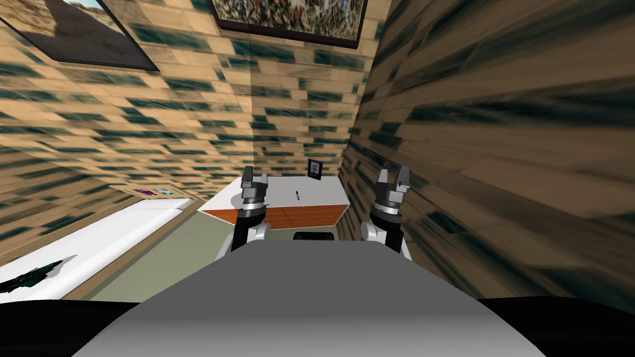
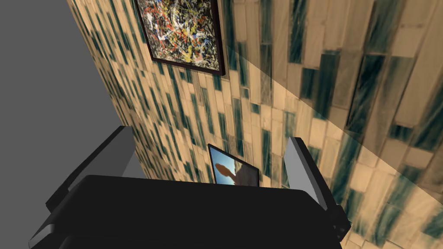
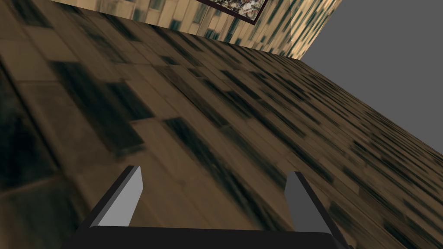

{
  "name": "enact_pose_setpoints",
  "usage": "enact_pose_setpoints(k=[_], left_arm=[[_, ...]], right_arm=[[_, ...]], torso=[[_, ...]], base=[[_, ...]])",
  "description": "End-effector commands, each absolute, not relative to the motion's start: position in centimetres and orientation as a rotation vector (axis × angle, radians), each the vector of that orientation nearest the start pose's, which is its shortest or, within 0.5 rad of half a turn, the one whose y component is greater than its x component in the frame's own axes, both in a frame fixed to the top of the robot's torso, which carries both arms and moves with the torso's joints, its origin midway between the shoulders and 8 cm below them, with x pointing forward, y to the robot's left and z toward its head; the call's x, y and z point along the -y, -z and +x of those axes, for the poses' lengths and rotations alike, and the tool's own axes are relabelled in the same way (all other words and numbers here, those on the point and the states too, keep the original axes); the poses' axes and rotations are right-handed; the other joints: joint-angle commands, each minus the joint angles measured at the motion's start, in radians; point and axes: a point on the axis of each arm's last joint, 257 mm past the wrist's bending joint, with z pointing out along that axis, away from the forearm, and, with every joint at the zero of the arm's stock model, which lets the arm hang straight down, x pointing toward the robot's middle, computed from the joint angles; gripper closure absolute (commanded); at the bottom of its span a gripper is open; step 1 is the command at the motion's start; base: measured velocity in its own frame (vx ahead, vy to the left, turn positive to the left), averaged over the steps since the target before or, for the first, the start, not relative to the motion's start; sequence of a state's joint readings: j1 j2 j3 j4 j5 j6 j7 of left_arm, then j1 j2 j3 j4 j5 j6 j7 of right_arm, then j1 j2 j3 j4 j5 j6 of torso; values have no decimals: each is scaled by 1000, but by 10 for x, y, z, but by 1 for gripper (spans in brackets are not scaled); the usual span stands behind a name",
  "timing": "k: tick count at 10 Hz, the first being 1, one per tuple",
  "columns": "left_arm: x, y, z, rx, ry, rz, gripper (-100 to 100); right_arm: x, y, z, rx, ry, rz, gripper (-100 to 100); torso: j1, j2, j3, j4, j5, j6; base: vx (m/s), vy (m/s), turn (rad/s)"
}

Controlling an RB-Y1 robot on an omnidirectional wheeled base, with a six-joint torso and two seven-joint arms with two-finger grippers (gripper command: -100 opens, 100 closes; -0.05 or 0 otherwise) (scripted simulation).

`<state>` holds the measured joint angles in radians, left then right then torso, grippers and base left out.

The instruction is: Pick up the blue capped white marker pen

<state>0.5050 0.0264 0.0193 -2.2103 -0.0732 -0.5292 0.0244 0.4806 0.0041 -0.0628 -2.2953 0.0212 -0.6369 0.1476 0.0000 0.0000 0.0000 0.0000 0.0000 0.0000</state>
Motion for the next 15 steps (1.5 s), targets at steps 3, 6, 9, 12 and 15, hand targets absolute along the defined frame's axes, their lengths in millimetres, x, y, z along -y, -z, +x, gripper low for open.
enact_pose_setpoints(k=[3,6,9,12,15], left_arm=[[-258,12,362,-805,1236,-570,-100],[-232,26,376,-911,1207,-505,-100],[-212,36,386,-981,1179,-458,-100],[-190,47,396,-1048,1144,-407,-100],[-169,57,406,-1109,1108,-358,-100]], right_arm=[[287,-62,313,-532,-1128,453,0],[287,-62,313,-532,-1128,453,0],[287,-62,313,-532,-1128,453,0],[287,-62,313,-532,-1128,453,0],[287,-62,313,-532,-1128,453,0]], torso=[[1,1,0,0,0,0],[3,2,1,0,1,0],[5,4,2,1,1,0],[4,4,2,1,1,0],[3,3,2,1,1,0]], base=[[-15,18,17],[-37,46,29],[-53,60,29],[-52,50,28],[-44,49,24]])
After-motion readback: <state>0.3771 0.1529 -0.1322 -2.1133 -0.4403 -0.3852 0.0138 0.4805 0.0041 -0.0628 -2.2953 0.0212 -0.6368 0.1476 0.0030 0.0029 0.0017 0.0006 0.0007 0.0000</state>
